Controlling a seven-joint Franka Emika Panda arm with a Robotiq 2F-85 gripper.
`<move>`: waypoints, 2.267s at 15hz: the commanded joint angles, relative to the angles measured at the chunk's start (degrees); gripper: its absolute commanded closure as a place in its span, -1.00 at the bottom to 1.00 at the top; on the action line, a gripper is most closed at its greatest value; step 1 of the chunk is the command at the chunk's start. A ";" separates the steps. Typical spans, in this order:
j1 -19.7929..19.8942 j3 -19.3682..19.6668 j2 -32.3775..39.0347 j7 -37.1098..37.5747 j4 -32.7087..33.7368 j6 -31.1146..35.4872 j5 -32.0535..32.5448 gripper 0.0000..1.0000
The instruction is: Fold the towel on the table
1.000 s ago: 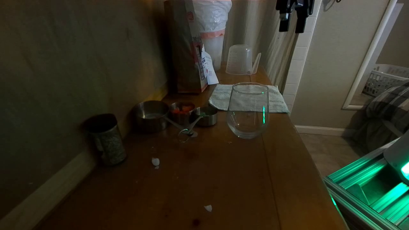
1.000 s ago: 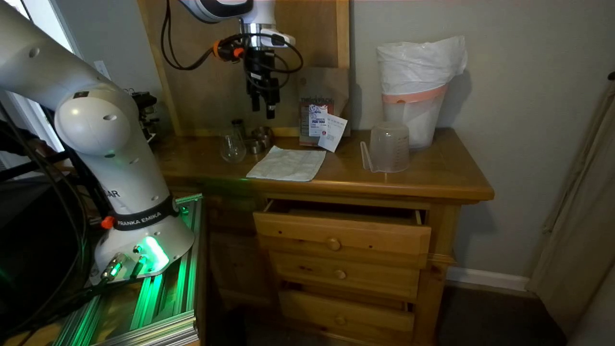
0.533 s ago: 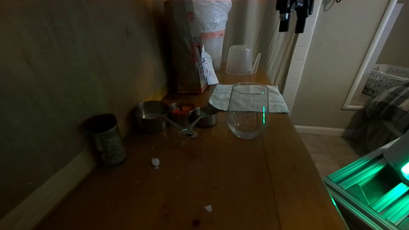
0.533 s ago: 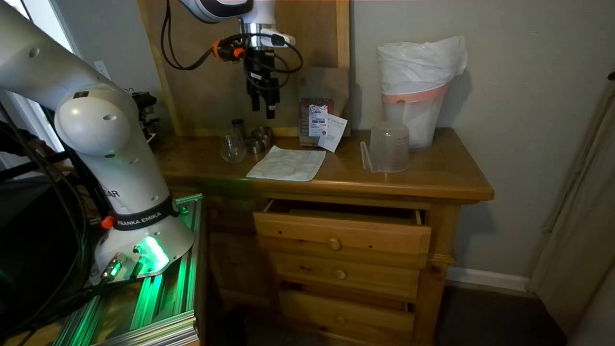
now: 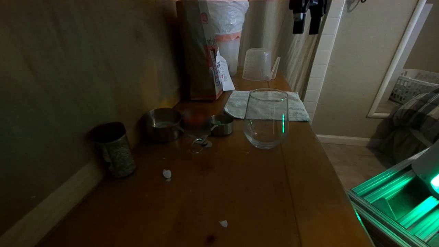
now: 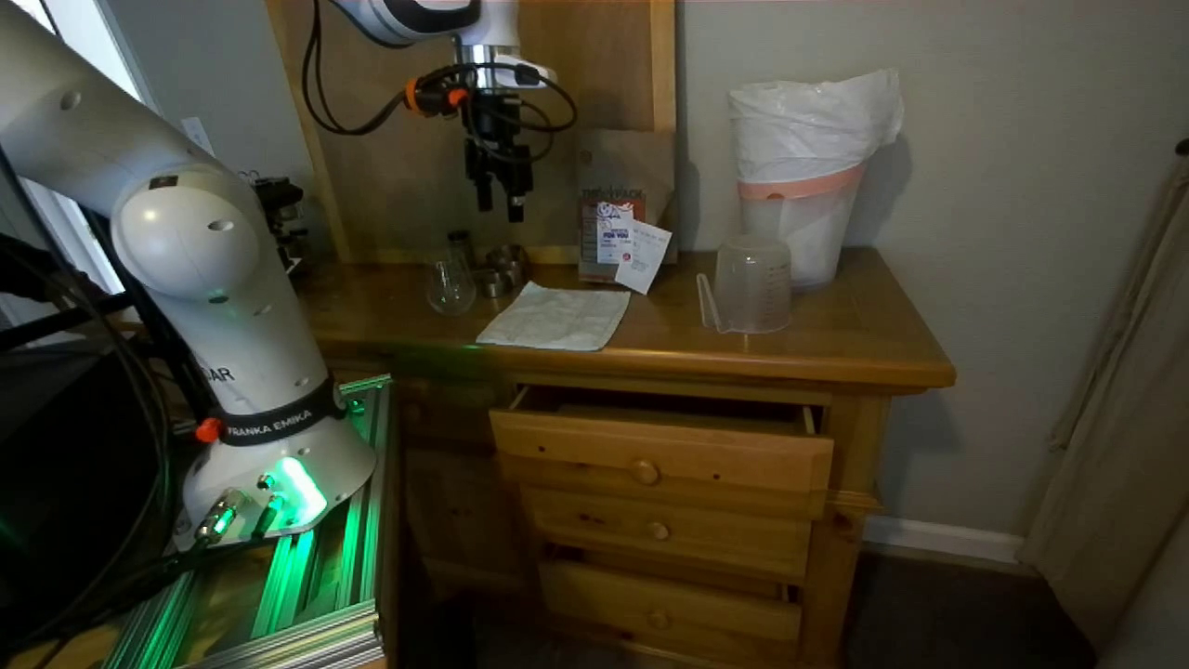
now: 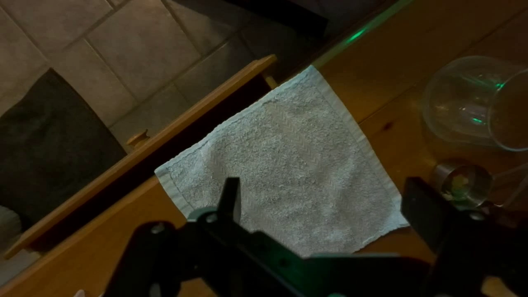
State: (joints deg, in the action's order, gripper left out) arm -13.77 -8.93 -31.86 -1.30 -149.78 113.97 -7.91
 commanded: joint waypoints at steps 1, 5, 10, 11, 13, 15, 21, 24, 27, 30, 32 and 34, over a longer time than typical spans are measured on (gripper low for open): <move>0.17 -0.15 0.02 -0.07 0.08 -0.10 -0.08 -1.00; -2.11 -2.35 0.33 1.17 1.13 -0.85 -1.67 -1.00; -5.26 -10.01 4.13 9.66 4.02 0.68 -1.75 -1.00; -5.41 -11.64 5.72 11.80 5.21 1.57 -1.23 -1.00; -5.79 -13.48 9.13 12.31 7.95 3.57 -0.18 -1.00; -6.26 -12.90 5.69 11.53 5.25 2.89 -0.67 -1.00; -6.17 -13.09 8.50 11.57 7.24 3.14 -0.63 -1.00; -5.87 -16.60 12.28 16.57 8.67 6.82 1.55 -1.00; -5.23 -20.25 16.57 23.45 9.45 13.19 4.06 -1.00; -3.81 -22.43 21.57 30.78 10.01 18.71 10.33 -1.00; -2.93 -22.14 25.22 34.31 10.80 20.41 15.28 -1.00; -2.60 -21.20 28.29 37.48 12.03 20.72 20.09 -1.00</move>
State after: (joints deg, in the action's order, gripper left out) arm -17.78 -30.62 -9.66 31.22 -141.15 133.64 5.55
